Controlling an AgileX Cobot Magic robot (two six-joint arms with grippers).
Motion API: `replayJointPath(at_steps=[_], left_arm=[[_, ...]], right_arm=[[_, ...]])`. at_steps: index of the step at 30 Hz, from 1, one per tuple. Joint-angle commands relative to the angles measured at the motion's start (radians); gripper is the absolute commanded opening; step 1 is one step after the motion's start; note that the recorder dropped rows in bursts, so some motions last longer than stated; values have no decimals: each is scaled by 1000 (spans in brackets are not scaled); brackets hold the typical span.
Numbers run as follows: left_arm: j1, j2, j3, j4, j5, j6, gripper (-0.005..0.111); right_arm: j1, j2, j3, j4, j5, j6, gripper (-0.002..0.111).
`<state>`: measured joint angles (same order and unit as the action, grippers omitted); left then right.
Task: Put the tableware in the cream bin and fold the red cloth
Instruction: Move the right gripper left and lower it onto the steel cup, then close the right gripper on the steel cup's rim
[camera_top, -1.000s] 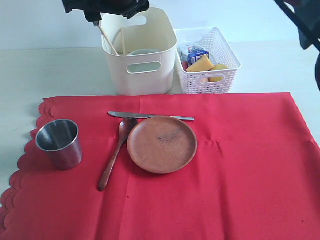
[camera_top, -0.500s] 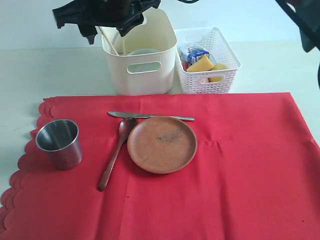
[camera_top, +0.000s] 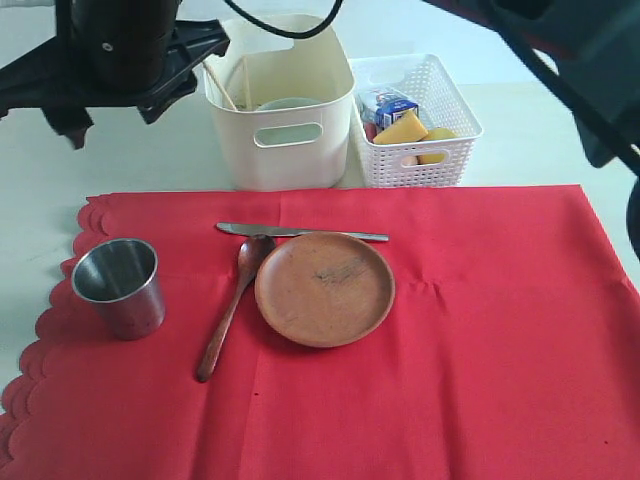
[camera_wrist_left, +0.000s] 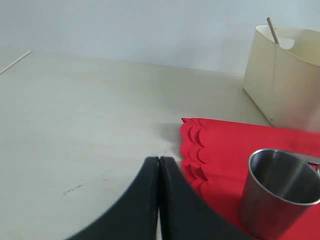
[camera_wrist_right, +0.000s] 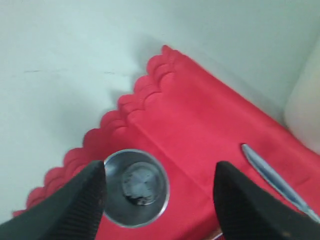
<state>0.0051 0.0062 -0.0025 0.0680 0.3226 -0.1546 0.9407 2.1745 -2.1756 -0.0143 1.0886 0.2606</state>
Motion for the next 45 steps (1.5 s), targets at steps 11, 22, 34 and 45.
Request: replayJointPath(at_steps=[11, 22, 34, 45], left_arm=[[-6, -6, 3, -1, -4, -3, 1], [-6, -6, 3, -1, -4, -3, 1], [-6, -6, 3, -1, -4, -3, 1], [-6, -6, 3, -1, -4, -3, 1]], right_arm=[[5, 100, -5, 216, 47, -182, 59], [2, 155, -5, 134, 50, -162, 59], [-26, 205, -5, 128, 52, -138, 59], [-42, 257, -5, 174, 64, -137, 59]])
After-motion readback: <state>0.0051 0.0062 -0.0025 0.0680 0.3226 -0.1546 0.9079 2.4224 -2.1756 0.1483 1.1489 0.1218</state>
